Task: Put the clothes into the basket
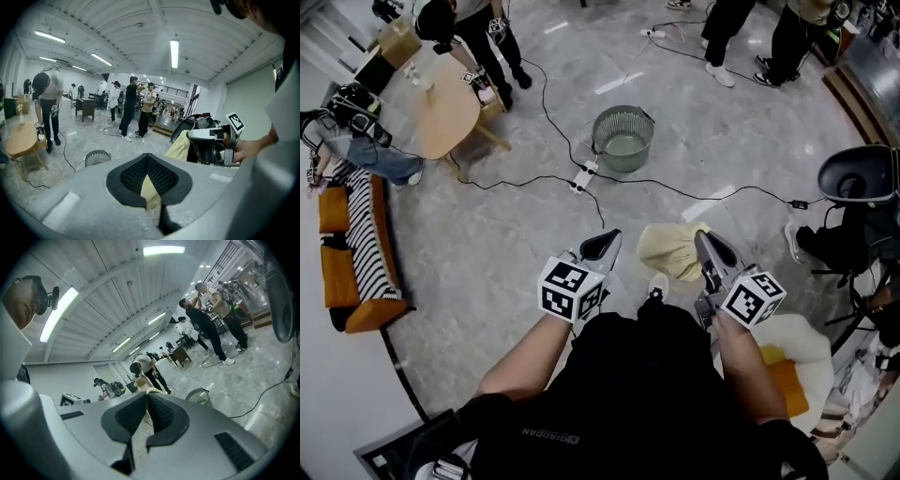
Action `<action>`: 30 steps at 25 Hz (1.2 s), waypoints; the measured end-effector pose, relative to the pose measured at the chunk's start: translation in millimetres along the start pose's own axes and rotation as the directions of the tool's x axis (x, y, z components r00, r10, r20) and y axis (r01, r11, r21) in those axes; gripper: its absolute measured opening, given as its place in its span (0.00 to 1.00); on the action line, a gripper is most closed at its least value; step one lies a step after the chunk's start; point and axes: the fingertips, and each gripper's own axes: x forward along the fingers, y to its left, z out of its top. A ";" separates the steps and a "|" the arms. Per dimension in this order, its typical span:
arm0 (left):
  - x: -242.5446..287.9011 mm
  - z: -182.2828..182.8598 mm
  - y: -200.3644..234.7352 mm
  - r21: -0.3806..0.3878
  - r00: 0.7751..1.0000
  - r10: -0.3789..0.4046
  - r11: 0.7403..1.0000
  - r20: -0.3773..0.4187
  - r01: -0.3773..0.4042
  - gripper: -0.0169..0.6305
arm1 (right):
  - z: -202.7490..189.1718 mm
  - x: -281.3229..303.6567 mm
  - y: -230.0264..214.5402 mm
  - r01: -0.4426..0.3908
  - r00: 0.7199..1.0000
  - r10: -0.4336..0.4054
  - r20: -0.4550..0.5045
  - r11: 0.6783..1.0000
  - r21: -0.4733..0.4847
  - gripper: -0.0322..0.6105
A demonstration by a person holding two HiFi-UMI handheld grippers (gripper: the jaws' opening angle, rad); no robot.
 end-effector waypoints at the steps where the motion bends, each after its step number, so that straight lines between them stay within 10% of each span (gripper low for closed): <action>1: 9.8 7.7 2.1 -0.005 1.000 0.010 1.000 0.006 -0.010 0.02 | 3.7 7.1 -5.2 -0.015 1.000 0.015 -0.017 1.000 -0.003 0.09; 16: 103.8 49.8 41.7 -0.036 0.991 0.131 0.991 -0.025 -0.131 0.02 | 61.8 97.3 -70.0 -0.173 0.976 0.165 -0.145 0.984 -0.047 0.09; 30: 148.5 69.1 137.5 -0.076 0.987 0.150 0.985 -0.057 -0.154 0.02 | 81.5 194.6 -101.6 -0.149 0.967 0.135 -0.216 0.988 -0.050 0.09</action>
